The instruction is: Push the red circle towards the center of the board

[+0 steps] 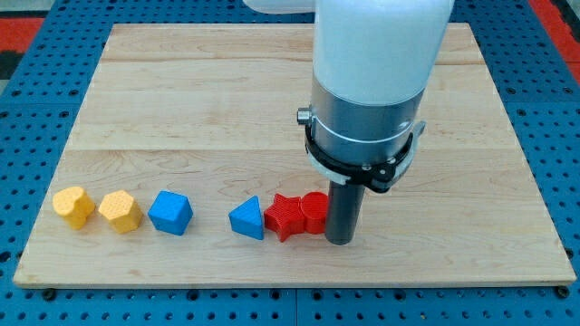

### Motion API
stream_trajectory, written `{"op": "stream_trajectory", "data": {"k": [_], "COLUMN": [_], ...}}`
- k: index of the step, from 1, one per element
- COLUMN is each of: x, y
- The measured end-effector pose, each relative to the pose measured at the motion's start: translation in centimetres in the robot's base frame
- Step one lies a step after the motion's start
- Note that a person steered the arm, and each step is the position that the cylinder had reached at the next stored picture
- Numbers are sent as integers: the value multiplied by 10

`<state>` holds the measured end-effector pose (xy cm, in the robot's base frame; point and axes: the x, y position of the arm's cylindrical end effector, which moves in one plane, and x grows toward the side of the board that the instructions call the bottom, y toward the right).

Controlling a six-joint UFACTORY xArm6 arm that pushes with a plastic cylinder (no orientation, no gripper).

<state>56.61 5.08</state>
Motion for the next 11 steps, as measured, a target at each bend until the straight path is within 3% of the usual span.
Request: {"op": "stream_trajectory", "data": {"k": [2,4,5,7,11], "x": [0,30,14,-5,-170], "y": [5,-69,-67,-4,-15]}}
